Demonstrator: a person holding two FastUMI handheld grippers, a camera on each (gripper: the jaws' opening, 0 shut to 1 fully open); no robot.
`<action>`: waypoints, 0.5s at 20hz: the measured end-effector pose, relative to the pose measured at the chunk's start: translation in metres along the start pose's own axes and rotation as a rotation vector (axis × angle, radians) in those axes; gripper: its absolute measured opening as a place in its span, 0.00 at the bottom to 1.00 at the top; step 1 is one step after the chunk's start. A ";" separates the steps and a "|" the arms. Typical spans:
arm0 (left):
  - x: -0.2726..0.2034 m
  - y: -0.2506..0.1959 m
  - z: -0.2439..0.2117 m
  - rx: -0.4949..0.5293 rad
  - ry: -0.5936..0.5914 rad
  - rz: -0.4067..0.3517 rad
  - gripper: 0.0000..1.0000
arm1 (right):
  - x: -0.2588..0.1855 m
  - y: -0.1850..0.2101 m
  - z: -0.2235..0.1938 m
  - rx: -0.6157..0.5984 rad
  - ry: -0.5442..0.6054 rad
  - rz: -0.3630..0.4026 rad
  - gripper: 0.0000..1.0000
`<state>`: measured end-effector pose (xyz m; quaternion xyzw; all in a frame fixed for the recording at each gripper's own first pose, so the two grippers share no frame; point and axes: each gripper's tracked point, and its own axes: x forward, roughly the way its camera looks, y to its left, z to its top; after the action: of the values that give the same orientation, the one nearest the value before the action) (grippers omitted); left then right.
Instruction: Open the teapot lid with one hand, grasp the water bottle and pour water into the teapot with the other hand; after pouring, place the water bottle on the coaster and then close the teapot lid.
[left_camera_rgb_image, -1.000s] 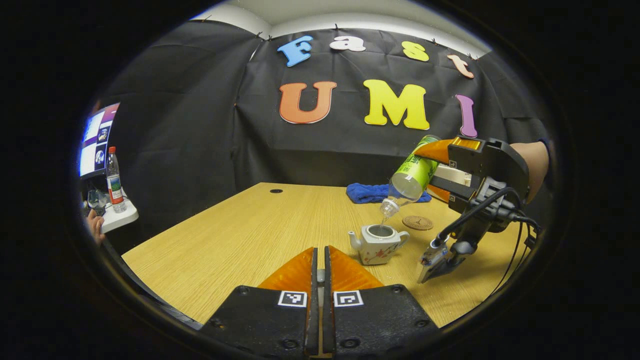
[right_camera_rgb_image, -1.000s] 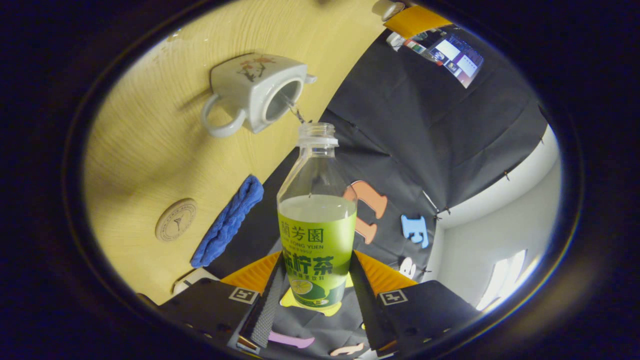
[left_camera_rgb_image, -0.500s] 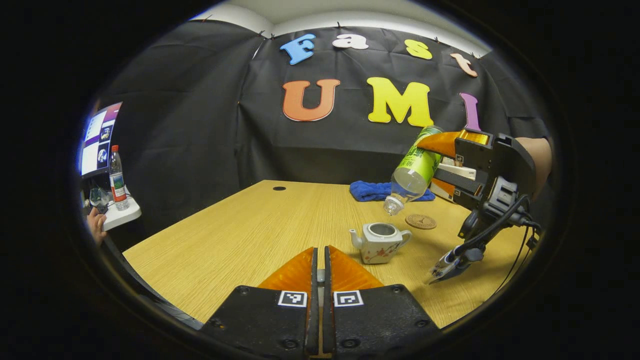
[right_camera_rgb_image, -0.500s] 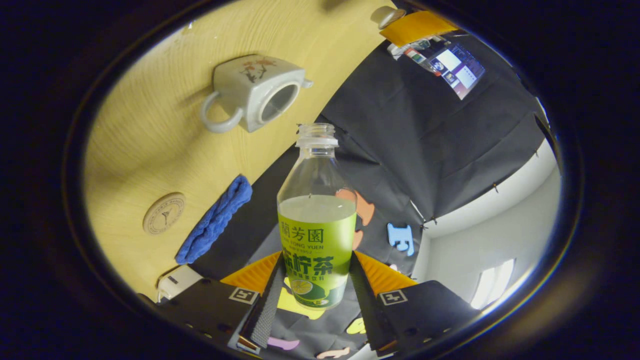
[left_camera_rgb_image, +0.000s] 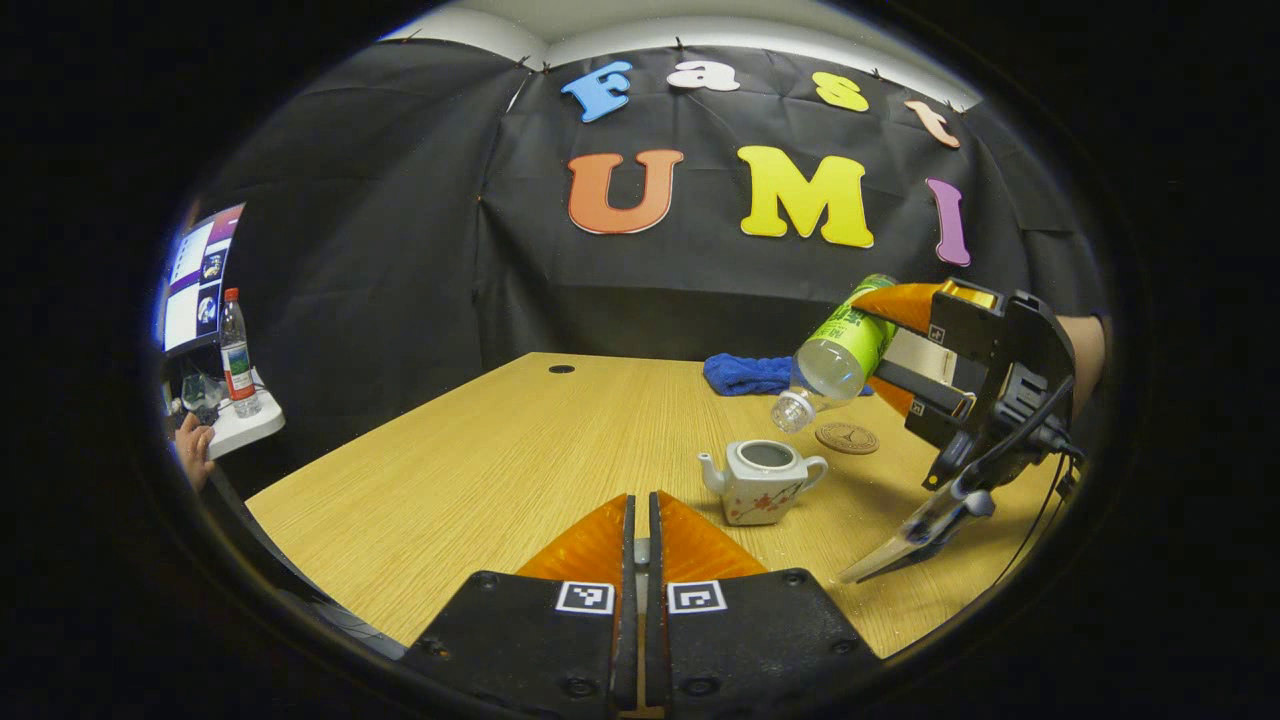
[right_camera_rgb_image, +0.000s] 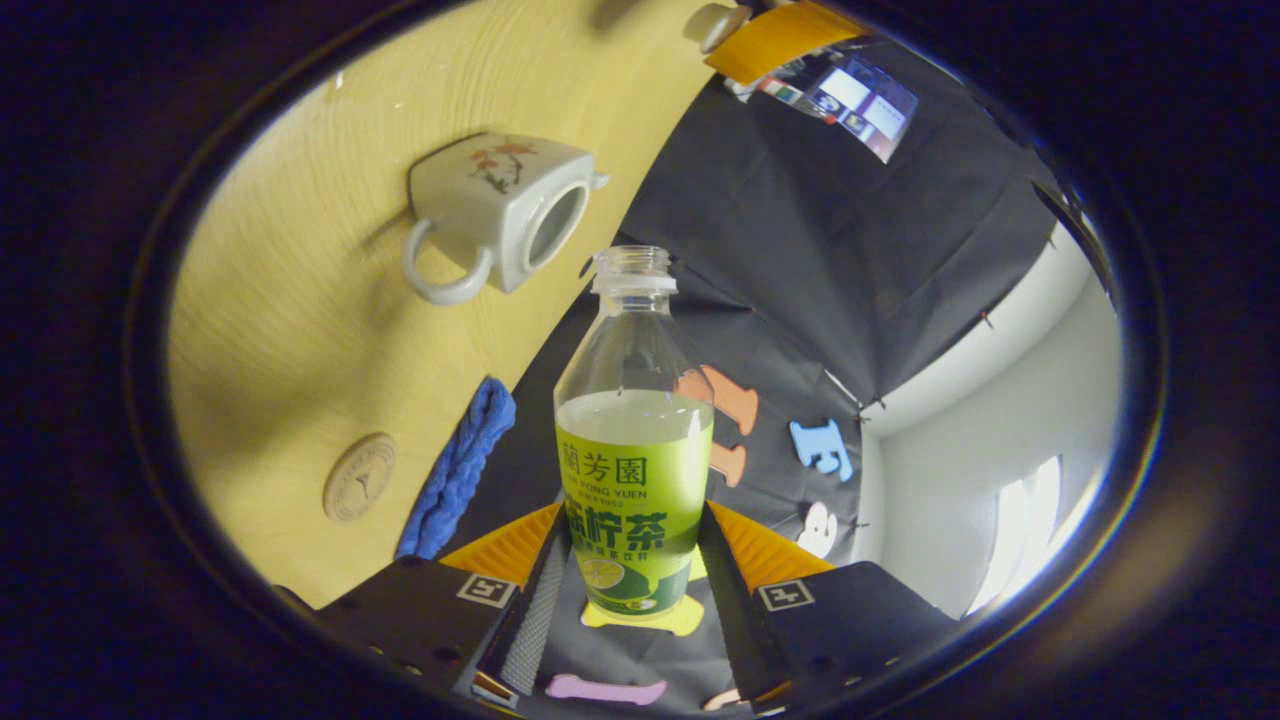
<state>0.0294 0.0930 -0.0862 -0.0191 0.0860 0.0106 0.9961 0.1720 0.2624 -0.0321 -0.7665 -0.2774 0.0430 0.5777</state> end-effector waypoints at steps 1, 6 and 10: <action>0.001 -0.003 0.003 -0.002 -0.002 -0.005 0.05 | -0.003 0.011 -0.005 0.084 0.017 0.023 0.72; 0.006 -0.014 0.005 0.024 0.008 -0.003 0.05 | -0.015 0.022 -0.018 0.456 0.081 0.042 0.72; 0.009 -0.022 0.004 0.022 0.026 -0.009 0.05 | -0.013 0.020 -0.043 0.846 0.155 0.065 0.72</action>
<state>0.0392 0.0715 -0.0831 -0.0084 0.0992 0.0050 0.9950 0.1849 0.2152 -0.0391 -0.4715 -0.1669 0.1134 0.8585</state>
